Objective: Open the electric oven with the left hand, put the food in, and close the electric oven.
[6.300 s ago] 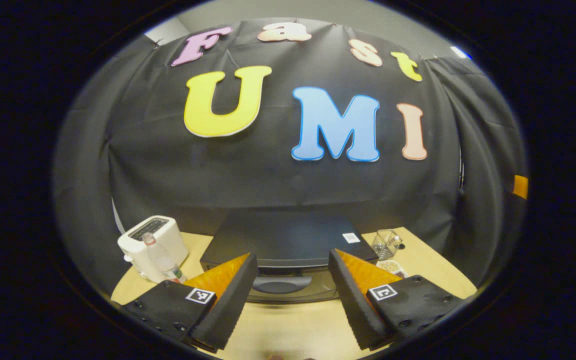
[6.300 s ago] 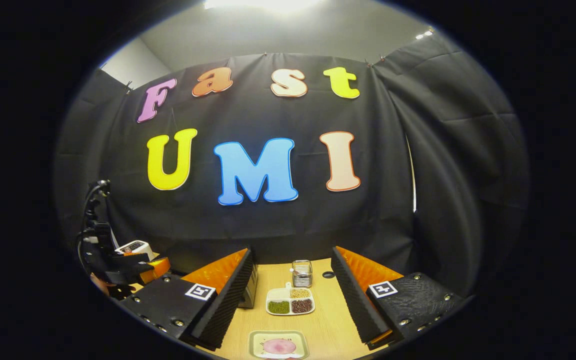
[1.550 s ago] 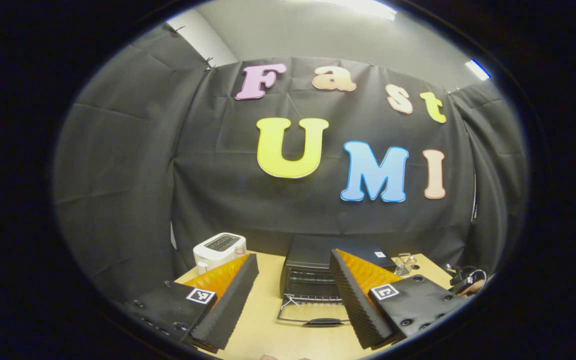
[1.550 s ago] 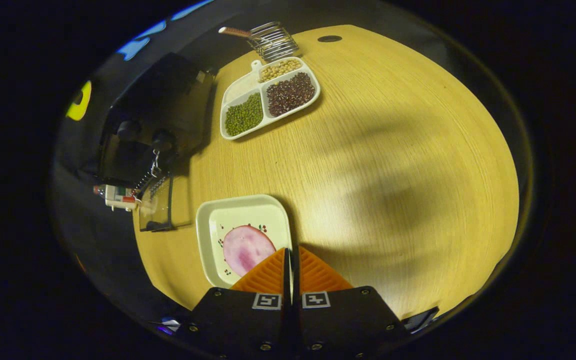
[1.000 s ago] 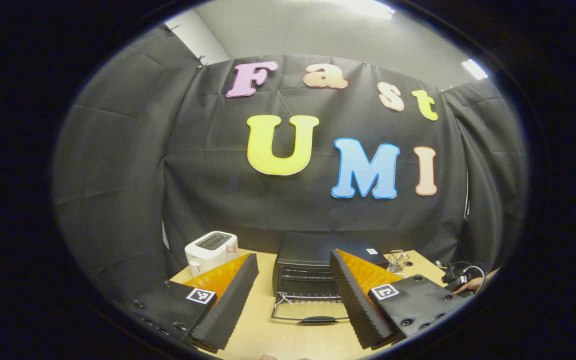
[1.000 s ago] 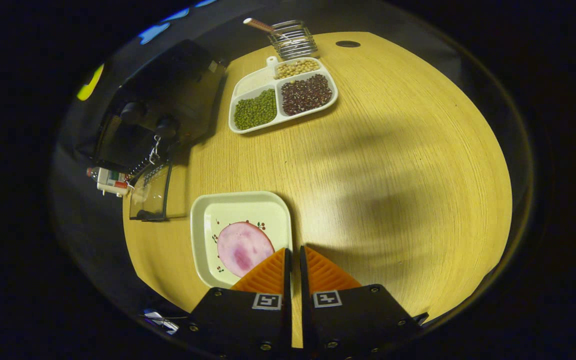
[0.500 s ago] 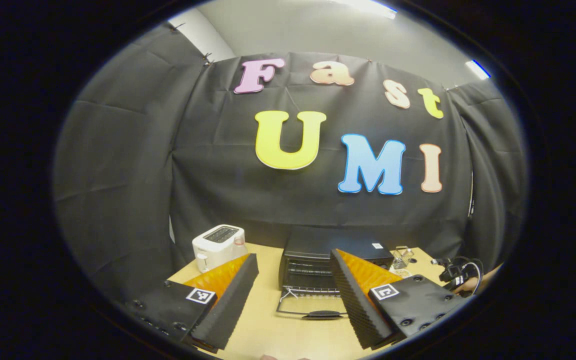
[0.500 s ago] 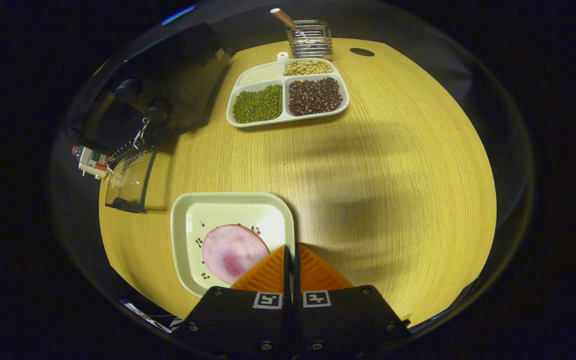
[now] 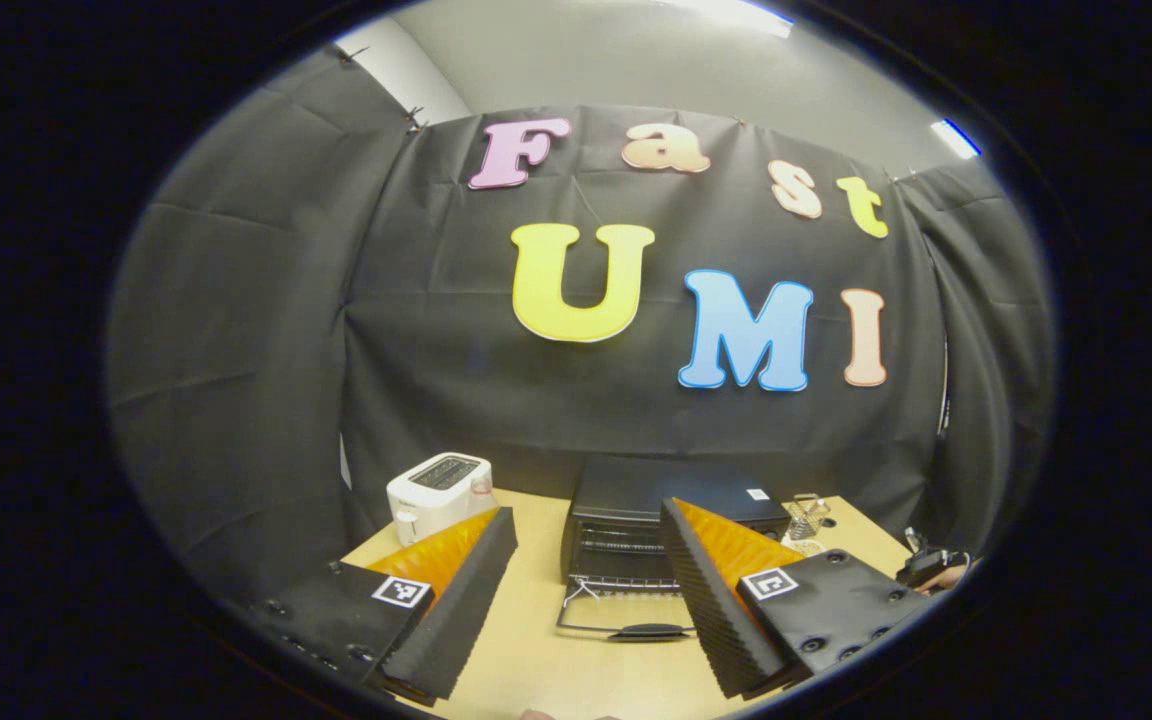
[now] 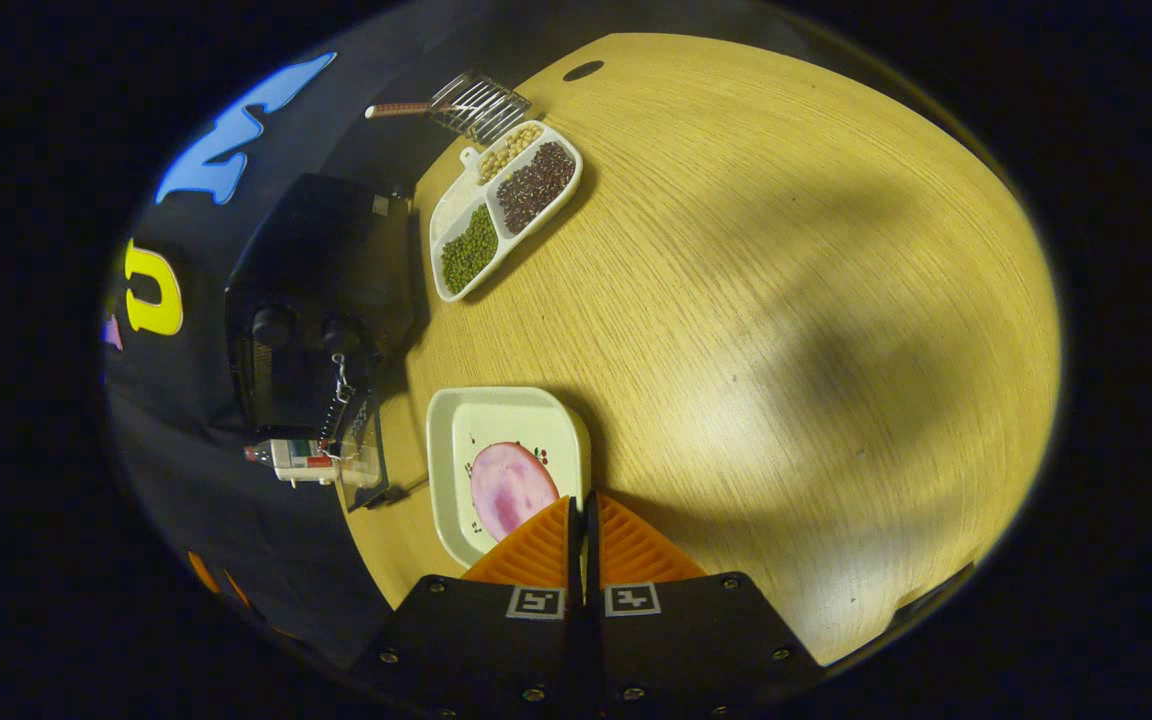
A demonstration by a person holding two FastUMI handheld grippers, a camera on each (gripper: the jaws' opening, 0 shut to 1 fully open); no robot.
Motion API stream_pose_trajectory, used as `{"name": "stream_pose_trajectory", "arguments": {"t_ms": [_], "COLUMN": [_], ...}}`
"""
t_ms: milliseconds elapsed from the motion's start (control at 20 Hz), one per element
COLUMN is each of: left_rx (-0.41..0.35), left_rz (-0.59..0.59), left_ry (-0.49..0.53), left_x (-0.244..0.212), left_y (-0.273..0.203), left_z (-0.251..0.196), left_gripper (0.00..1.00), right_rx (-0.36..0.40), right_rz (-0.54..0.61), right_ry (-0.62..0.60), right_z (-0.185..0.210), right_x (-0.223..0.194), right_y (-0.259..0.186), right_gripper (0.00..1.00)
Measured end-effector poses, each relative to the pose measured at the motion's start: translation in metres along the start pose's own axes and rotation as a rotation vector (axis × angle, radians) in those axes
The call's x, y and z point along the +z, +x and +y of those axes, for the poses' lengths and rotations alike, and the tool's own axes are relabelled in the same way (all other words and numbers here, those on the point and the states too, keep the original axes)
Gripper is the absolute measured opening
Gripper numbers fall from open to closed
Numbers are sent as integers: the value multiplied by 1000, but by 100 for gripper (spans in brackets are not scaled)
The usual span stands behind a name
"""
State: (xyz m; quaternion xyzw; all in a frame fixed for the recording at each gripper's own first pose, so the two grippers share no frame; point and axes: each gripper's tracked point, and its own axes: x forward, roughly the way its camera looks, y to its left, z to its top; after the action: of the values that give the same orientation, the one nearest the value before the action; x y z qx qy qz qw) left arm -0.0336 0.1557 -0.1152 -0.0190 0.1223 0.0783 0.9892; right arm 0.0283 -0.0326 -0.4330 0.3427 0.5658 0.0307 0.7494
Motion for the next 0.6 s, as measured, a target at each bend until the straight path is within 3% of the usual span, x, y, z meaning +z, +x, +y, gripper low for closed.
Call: {"name": "stream_pose_trajectory", "arguments": {"t_ms": [300, 600], "left_rx": [-22, -21], "left_rz": [-9, -28], "left_ry": [10, -2], "left_x": [5, 13], "left_y": [0, -1], "left_z": [-9, -7], "left_gripper": [97, 100], "right_rx": [99, 163], "right_rz": [-49, -71], "right_ry": [64, 160], "right_z": [12, 60], "right_x": [2, -24], "right_y": [-11, -40], "right_gripper": [0, 1]}}
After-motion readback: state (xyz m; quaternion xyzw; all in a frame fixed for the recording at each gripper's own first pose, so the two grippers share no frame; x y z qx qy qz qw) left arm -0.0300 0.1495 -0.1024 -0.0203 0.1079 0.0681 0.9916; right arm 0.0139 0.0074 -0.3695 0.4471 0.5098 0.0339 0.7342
